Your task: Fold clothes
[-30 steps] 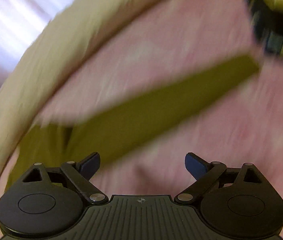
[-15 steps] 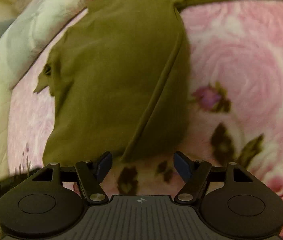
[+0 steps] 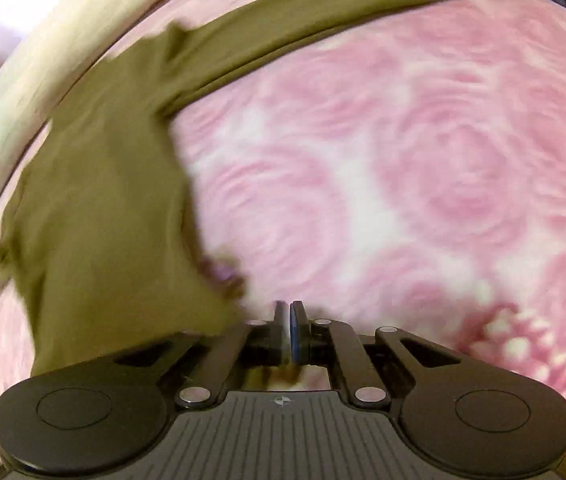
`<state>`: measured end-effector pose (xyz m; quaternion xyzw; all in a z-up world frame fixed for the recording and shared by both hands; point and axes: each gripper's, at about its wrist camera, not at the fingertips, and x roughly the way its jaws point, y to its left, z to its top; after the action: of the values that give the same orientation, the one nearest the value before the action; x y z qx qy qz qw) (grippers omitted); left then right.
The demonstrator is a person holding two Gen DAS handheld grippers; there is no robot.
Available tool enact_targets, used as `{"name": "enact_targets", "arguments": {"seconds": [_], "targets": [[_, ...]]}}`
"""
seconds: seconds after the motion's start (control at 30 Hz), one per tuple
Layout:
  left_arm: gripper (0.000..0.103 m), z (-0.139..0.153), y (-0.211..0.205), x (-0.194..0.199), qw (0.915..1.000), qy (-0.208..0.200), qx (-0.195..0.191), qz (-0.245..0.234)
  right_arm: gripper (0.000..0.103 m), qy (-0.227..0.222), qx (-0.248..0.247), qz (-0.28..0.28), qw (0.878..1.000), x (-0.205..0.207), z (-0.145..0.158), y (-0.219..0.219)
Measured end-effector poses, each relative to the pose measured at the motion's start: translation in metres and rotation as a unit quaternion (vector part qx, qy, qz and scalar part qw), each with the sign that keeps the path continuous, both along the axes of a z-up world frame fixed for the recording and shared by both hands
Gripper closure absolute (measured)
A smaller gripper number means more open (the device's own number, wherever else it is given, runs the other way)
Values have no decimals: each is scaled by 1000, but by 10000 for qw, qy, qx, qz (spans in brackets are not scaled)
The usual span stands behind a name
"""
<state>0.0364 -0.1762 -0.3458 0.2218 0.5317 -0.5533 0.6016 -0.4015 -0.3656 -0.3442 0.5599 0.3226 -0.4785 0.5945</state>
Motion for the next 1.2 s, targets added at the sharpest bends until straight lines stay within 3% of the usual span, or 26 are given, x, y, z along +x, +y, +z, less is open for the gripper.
{"name": "enact_targets", "arguments": {"seconds": [0.1,0.13,0.17,0.2,0.27,0.3,0.33,0.37,0.4,0.43,0.47,0.6,0.7,0.77,0.87,0.93,1.0,1.03,1.07,1.1,1.2], "targets": [[54,-9,-5,3,9996,175,-76,201,92,-320,-1,-222,9992,-8,-5,8],[55,-11,-5,4,9992,273,-103,276,62,-393,-54,-206,9990,-7,-6,15],[56,-12,-6,6,9986,371,-130,351,22,-466,-107,-189,9987,-7,-6,21],[59,-14,-6,7,9980,447,-149,414,17,-538,-160,-172,9983,-6,-6,28],[63,-16,-6,8,9971,570,-151,477,18,-752,-262,-56,9968,-2,-9,39],[72,-17,-7,8,9966,648,-142,498,18,-832,-235,4,9963,1,-12,43],[78,-19,-8,8,9959,740,-122,512,27,-853,-153,47,9962,5,-19,45],[93,-21,-9,8,9951,839,-101,521,36,-918,-137,89,9956,9,-27,47],[98,-22,-11,8,9940,952,-84,532,37,-945,-186,210,9951,12,-30,46],[98,-21,-12,9,9925,1082,-97,565,53,-964,-244,344,9944,16,-31,45],[99,-18,-13,10,9904,1227,-153,612,101,-983,-302,478,9936,19,-33,44],[100,15,-8,23,9723,2118,-656,747,100,-1284,-130,1222,9841,16,-13,25],[100,49,7,30,9643,2367,-985,657,102,-1408,-89,1549,9778,-7,20,11],[99,54,16,30,9703,2230,-688,636,102,-1410,124,1719,9749,-26,33,6],[91,31,18,11,9873,1460,274,568,102,-1451,484,1617,9749,-37,24,7],[83,11,21,-4,9886,1200,664,626,101,-1268,610,1512,9784,-38,8,12],[75,-2,26,-14,9877,1080,809,793,89,-1034,683,1400,9824,-37,-6,18],[72,-3,28,-17,9877,1029,738,913,55,-882,685,1340,9847,-35,-11,22],[63,-4,31,-20,9876,977,667,1032,27,-730,686,1280,9867,-33,-16,26],[56,-4,33,-22,9875,901,584,1158,27,-635,516,1287,9883,-31,-17,31],[56,-8,26,-26,9870,702,448,1374,27,-518,210,1351,9893,-22,-18,36]]}}
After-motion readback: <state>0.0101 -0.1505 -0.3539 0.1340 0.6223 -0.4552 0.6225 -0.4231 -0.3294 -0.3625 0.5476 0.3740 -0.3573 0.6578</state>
